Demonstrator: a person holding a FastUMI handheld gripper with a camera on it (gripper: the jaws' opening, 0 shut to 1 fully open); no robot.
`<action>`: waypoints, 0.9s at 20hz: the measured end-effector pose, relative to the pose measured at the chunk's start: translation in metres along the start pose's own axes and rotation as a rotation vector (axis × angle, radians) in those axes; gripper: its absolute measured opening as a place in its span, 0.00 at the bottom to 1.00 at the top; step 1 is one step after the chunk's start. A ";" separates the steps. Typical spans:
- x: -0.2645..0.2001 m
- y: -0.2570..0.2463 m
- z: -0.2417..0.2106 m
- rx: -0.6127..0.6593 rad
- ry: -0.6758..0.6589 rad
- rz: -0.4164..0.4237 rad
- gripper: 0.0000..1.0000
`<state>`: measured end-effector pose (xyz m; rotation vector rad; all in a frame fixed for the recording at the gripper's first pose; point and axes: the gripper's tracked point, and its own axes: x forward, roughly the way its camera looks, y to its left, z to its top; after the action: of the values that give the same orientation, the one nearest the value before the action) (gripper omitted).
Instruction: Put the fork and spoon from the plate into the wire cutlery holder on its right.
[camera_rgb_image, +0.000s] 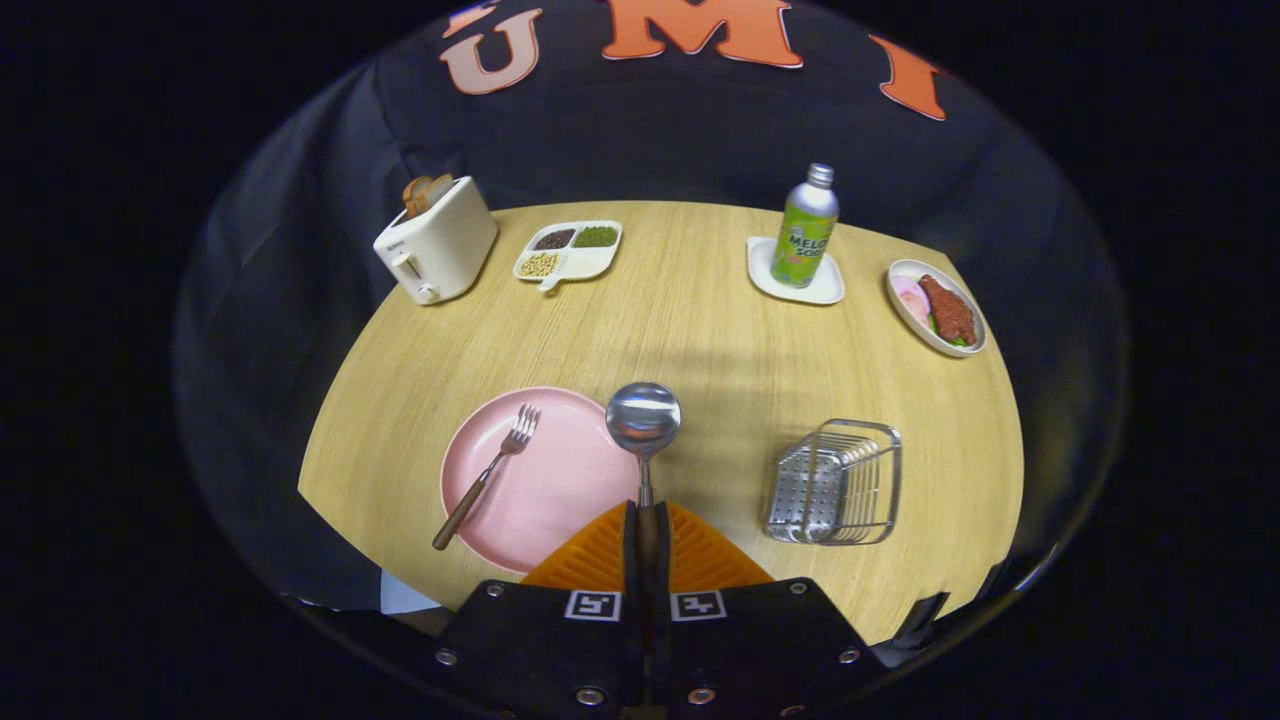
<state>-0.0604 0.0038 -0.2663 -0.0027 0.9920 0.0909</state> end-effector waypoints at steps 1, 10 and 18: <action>-0.005 -0.013 0.001 0.015 -0.008 -0.021 0.04; -0.017 -0.100 -0.031 0.090 0.061 -0.172 0.04; 0.009 -0.116 -0.039 0.082 0.113 -0.182 0.06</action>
<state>-0.0790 -0.1131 -0.2991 -0.0227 1.1039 -0.1180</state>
